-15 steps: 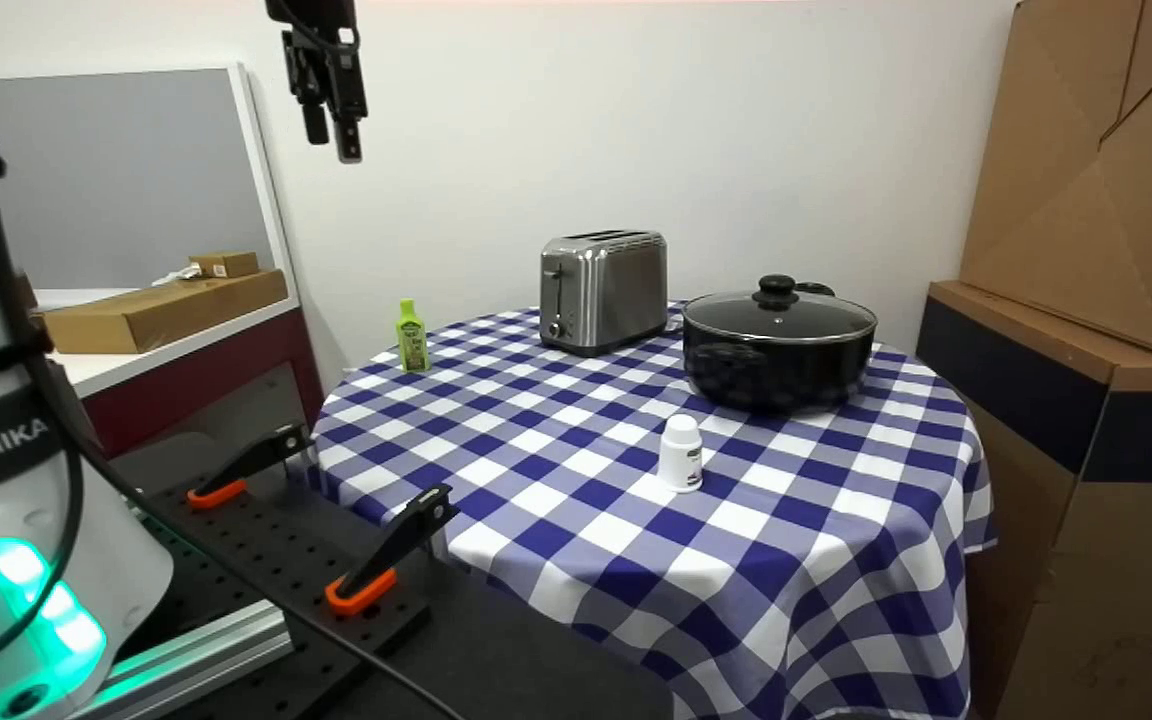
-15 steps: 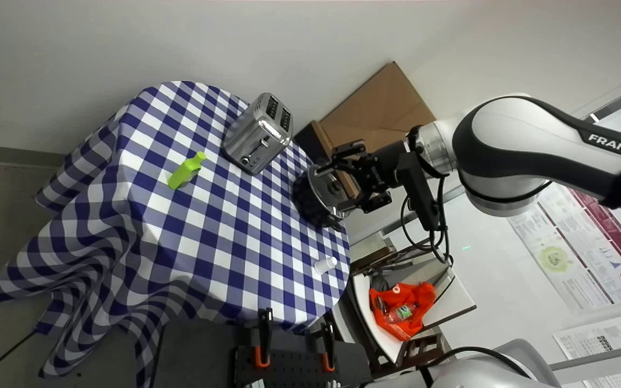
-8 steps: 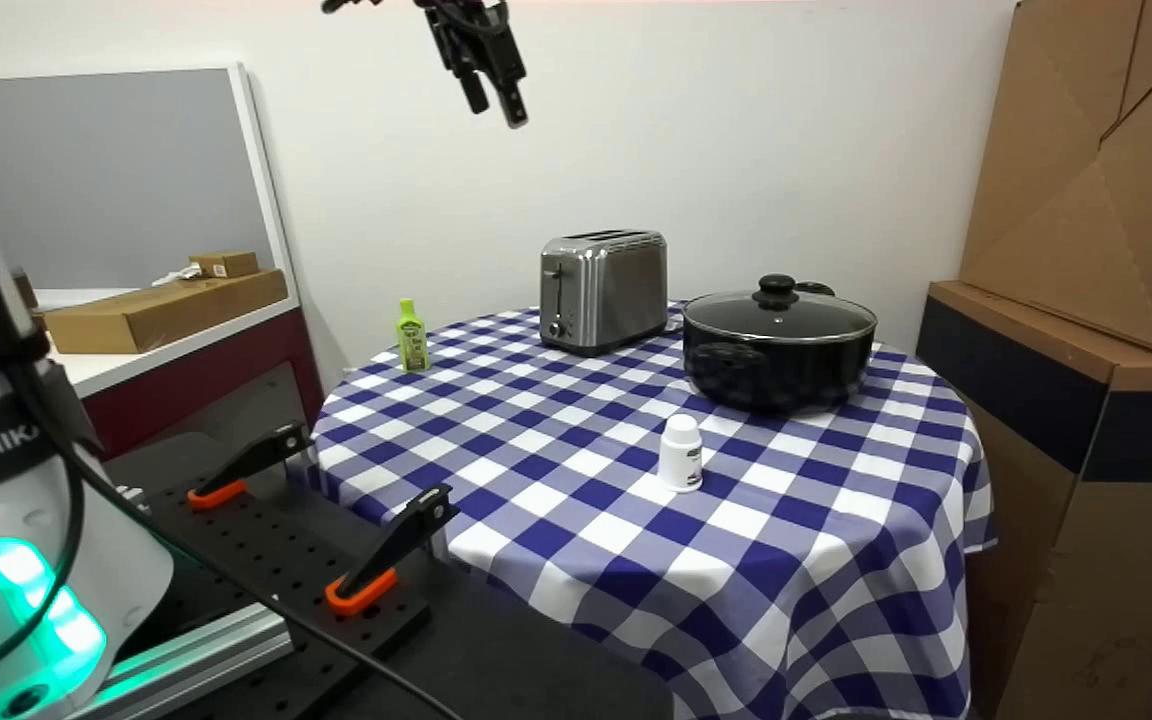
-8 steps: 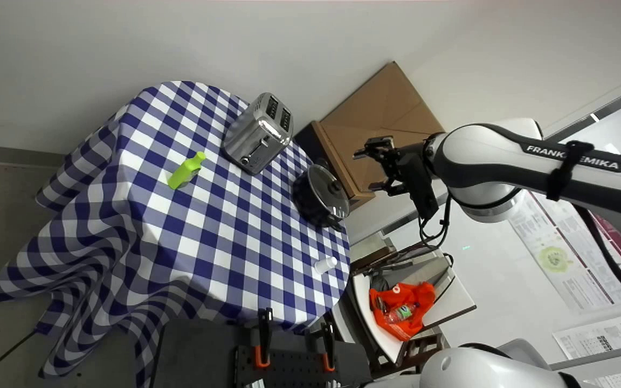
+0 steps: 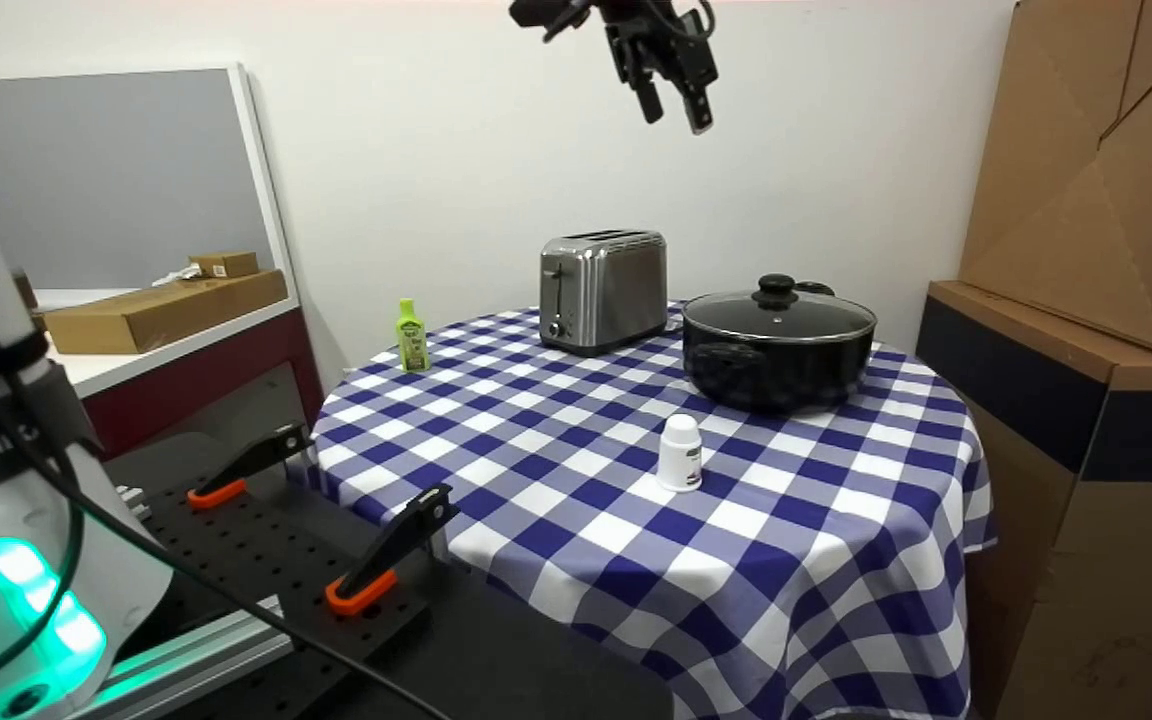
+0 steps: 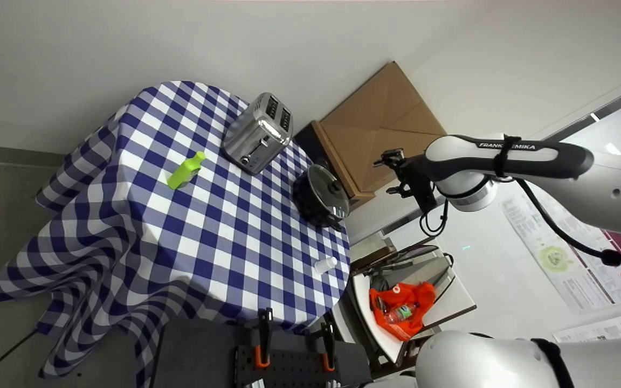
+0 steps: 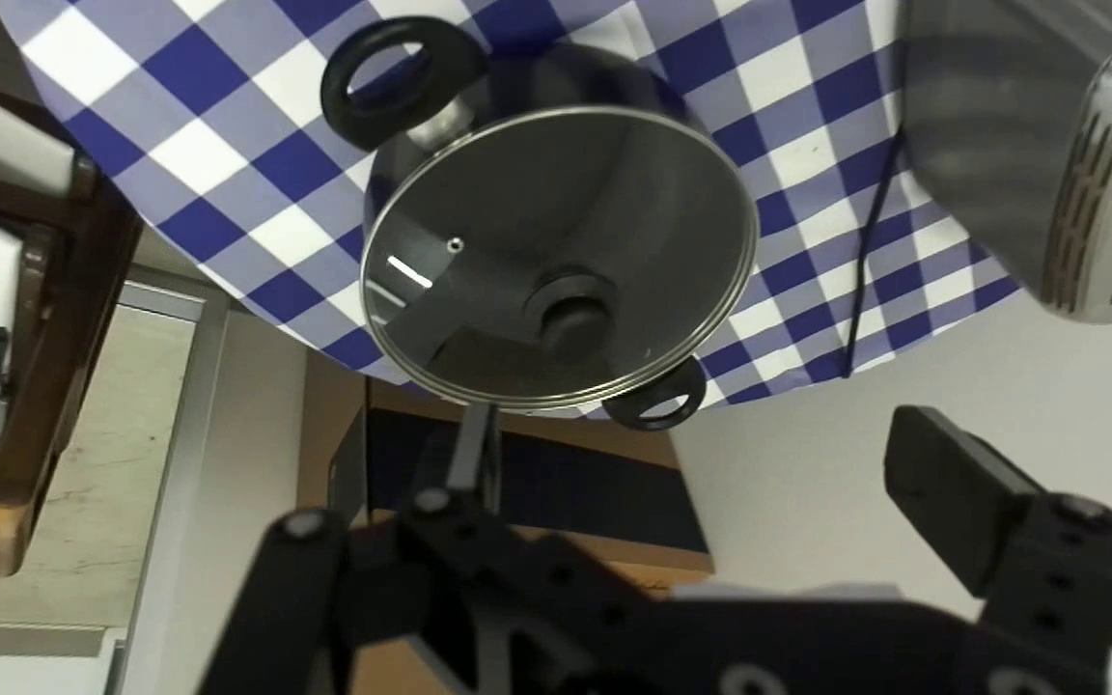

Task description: Remove the lid from the pot

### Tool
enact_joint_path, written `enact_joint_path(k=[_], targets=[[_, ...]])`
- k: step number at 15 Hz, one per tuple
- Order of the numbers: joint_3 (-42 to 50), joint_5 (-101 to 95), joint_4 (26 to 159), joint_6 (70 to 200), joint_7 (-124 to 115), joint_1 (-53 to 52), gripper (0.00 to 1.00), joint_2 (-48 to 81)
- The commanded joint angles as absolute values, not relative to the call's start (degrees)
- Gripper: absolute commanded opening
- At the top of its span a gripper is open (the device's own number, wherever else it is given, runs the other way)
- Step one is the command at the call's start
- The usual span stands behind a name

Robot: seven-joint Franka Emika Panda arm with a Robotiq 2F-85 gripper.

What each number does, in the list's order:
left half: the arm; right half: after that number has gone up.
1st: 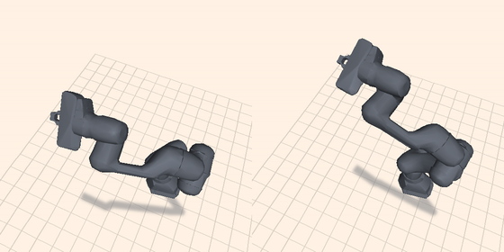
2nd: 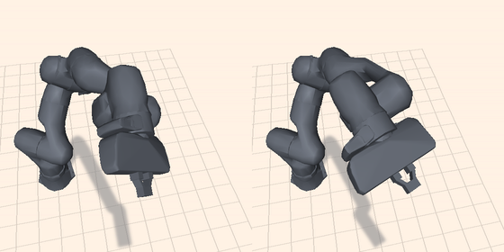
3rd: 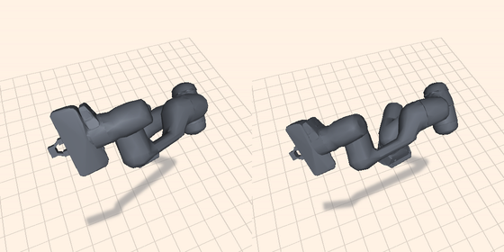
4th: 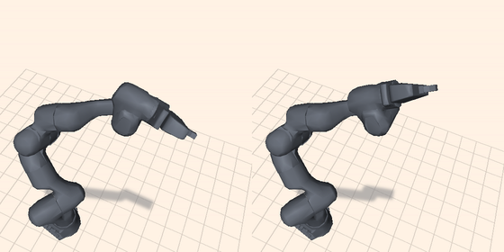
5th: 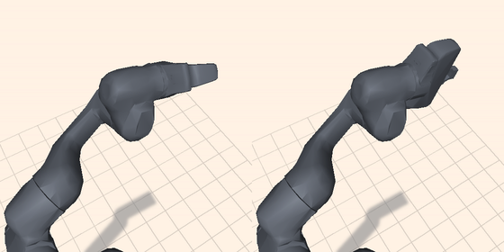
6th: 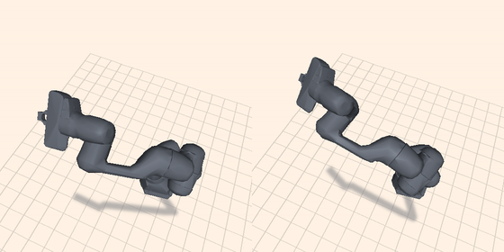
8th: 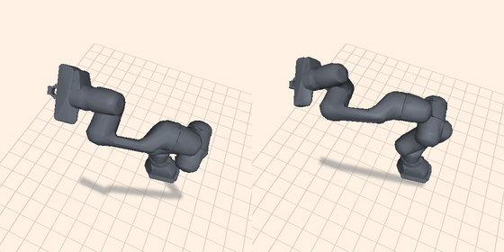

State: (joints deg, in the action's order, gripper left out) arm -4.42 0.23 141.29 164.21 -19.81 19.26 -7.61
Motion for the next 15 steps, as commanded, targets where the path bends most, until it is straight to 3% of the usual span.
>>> enact_joint_path(k=[1, 7, 15], targets=[[1.3, 1.3, 126.7, 157.5, -18.4, 16.2, 1.0, 4.7], [5.2, 9.1, 106.5, 141.8, -13.1, 14.0, 1.0, 19.8], [7.6, 7.3, 84.5, 132.4, -13.0, 14.3, 1.0, 38.8]])
